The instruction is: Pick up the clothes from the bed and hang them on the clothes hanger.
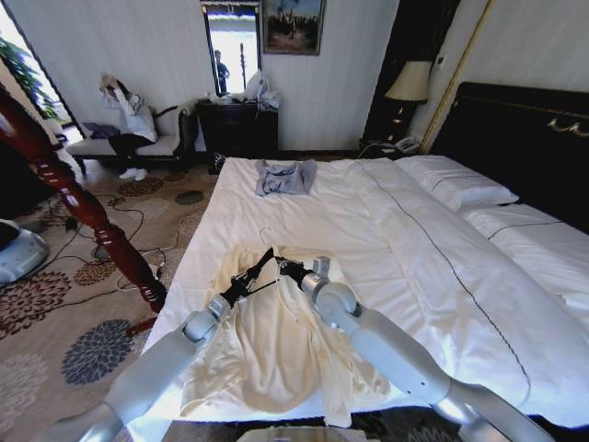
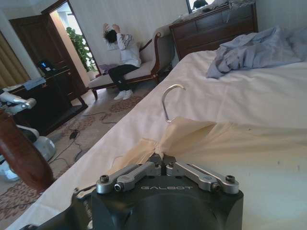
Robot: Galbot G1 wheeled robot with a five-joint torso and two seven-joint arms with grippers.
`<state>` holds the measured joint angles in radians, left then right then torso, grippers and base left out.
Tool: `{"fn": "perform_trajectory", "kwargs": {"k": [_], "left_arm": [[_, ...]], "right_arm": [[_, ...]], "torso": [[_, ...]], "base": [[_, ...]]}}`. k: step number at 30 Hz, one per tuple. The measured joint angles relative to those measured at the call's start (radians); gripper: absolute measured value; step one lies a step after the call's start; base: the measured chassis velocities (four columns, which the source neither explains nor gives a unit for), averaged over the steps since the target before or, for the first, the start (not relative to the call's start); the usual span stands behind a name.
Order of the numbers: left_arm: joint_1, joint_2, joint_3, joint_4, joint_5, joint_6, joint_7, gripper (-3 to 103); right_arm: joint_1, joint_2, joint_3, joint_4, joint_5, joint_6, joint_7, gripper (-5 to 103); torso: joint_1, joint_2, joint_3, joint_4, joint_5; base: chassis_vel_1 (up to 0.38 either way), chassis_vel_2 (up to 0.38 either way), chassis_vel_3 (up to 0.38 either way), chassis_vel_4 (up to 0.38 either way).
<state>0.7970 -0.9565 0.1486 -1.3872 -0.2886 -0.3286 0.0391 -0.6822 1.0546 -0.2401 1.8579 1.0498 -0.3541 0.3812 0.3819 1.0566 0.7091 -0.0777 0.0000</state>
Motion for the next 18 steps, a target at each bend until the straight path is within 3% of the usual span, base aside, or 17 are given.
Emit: {"fn": "perform_trajectory", "kwargs": {"k": [5, 18], "left_arm": [[-0.003, -0.002, 0.006, -0.001, -0.006, -0.002, 0.0, 20], [0.027, 0.007, 0.013, -0.039, -0.013, -0.004, 0.001, 20]], "right_arm": [[0.003, 0.002, 0.004, 0.001, 0.009, 0.002, -0.01, -2], [0.028, 0.017, 0.012, -0.005, 0.024, 0.008, -0.012, 41]], "torso": [[0.0, 0.0, 0.0, 0.0001, 0.0001], [0.0, 0.0, 0.0, 0.0001, 0.0]], "base": [[0.0, 0.0, 0.0, 0.0], [0.0, 0.0, 0.0, 0.0]]}}
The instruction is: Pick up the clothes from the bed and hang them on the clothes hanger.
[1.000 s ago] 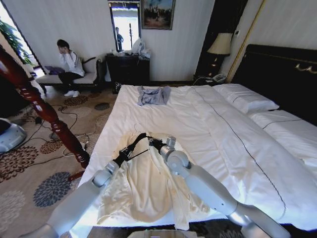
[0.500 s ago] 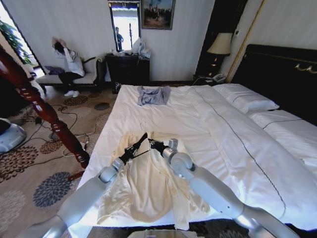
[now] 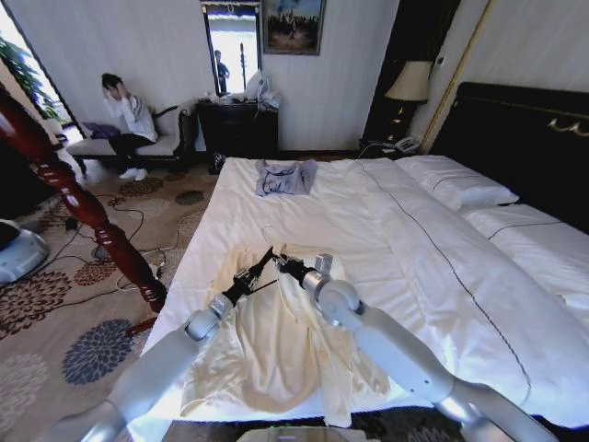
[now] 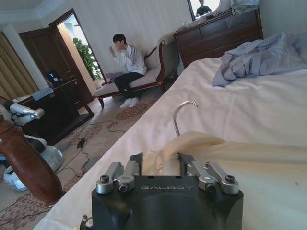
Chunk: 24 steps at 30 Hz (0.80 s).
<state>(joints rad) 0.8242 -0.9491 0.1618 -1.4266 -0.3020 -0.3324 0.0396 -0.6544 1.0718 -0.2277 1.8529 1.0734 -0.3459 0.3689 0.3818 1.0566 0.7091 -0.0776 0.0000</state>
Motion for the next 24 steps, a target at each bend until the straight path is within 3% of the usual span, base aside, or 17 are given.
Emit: {"fn": "perform_trajectory", "kwargs": {"k": [6, 9, 12, 14, 17, 24], "left_arm": [[0.002, 0.001, 0.002, -0.004, -0.002, 0.0, 0.0, 20], [0.001, -0.002, 0.003, -0.004, -0.003, 0.0, -0.001, 20], [0.0, -0.006, 0.003, -0.004, -0.008, 0.0, -0.003, 20], [0.001, -0.006, 0.002, -0.005, -0.009, 0.0, -0.003, 20], [0.005, -0.002, -0.002, -0.009, -0.012, 0.0, -0.003, 20], [0.037, 0.034, -0.036, -0.042, -0.026, 0.0, 0.0, 20]], "right_arm": [[0.015, 0.0, -0.002, 0.002, -0.009, -0.038, -0.005, 68], [0.016, -0.003, 0.0, 0.008, -0.005, -0.051, -0.016, 73], [0.018, -0.01, 0.008, 0.021, -0.002, -0.054, -0.03, 90], [0.018, -0.009, 0.017, 0.021, -0.012, -0.039, -0.03, 95], [0.017, -0.012, 0.037, 0.018, -0.036, -0.013, -0.027, 98], [-0.037, -0.107, 0.127, -0.008, -0.25, 0.058, -0.064, 100]], "torso": [[0.0, 0.0, 0.0, -0.0002, 0.0], [0.0, 0.0, 0.0, 0.0, 0.0], [0.0, 0.0, 0.0, -0.0003, 0.0], [0.0, 0.0, 0.0, -0.0002, 0.0], [0.0, 0.0, 0.0, -0.0001, 0.0], [0.0, 0.0, 0.0, -0.0004, 0.0001]], "base": [[0.0, 0.0, 0.0, 0.0], [0.0, 0.0, 0.0, 0.0], [0.0, 0.0, 0.0, 0.0], [0.0, 0.0, 0.0, 0.0], [0.0, 0.0, 0.0, 0.0], [0.0, 0.0, 0.0, 0.0]]}}
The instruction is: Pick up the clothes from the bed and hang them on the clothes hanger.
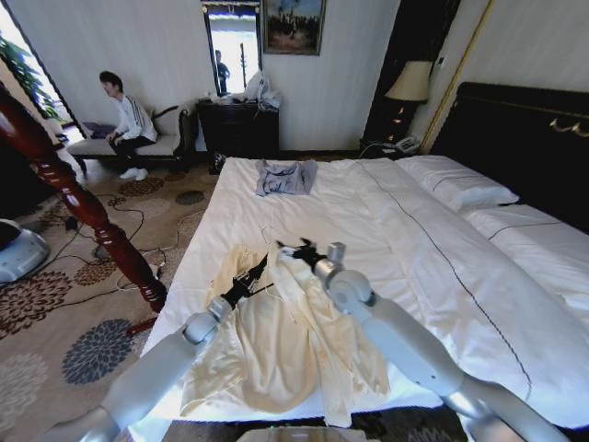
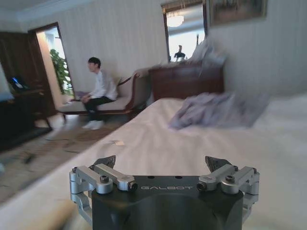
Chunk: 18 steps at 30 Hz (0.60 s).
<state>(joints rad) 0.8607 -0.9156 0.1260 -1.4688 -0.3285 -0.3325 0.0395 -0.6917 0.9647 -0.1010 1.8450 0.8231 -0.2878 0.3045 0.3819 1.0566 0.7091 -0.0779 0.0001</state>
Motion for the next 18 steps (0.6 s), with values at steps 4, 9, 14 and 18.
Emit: {"fn": "perform_trajectory", "kwargs": {"k": [4, 9, 14, 18], "left_arm": [[0.006, 0.007, -0.005, -0.005, -0.002, 0.0, 0.001, 20], [-0.002, -0.008, 0.001, -0.005, -0.001, 0.002, -0.001, 20], [-0.01, -0.013, 0.015, -0.014, -0.001, 0.008, -0.004, 20], [-0.013, -0.006, 0.03, -0.027, -0.005, 0.012, -0.005, 20]], "right_arm": [[-0.028, -0.055, 0.017, -0.005, -0.137, 0.029, -0.059, 100], [-0.042, -0.102, 0.016, -0.014, -0.243, 0.05, -0.117, 100], [-0.04, -0.126, 0.007, -0.042, -0.299, 0.064, -0.149, 100], [-0.032, -0.143, -0.013, -0.055, -0.308, 0.066, -0.175, 100]], "torso": [[0.0, 0.0, 0.0, 0.0003, 0.0], [0.0, 0.0, 0.0, 0.0002, 0.0], [0.0, 0.0, 0.0, 0.0002, 0.0], [0.0, 0.0, 0.0, 0.0004, 0.0]], "base": [[0.0, 0.0, 0.0, 0.0], [0.0, 0.0, 0.0, 0.0], [0.0, 0.0, 0.0, 0.0], [0.0, 0.0, 0.0, 0.0]]}}
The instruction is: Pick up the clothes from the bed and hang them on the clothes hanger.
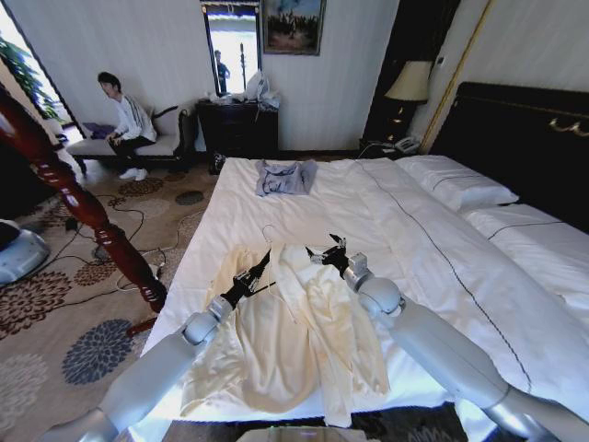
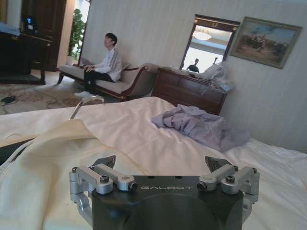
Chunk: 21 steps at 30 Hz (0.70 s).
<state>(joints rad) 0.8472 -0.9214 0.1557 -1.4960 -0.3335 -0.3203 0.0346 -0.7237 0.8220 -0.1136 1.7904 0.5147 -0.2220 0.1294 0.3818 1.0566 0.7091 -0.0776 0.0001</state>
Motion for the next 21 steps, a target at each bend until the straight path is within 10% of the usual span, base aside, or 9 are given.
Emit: {"fn": "perform_trajectory", "kwargs": {"k": [21], "left_arm": [[-0.002, 0.02, 0.038, -0.019, 0.002, 0.003, 0.006, 20]], "right_arm": [[0.081, -0.008, -0.13, -0.116, -0.169, -0.007, -0.049, 100]], "torso": [[0.0, 0.0, 0.0, 0.0, -0.0001]], "base": [[0.0, 0.0, 0.0, 0.0]]}}
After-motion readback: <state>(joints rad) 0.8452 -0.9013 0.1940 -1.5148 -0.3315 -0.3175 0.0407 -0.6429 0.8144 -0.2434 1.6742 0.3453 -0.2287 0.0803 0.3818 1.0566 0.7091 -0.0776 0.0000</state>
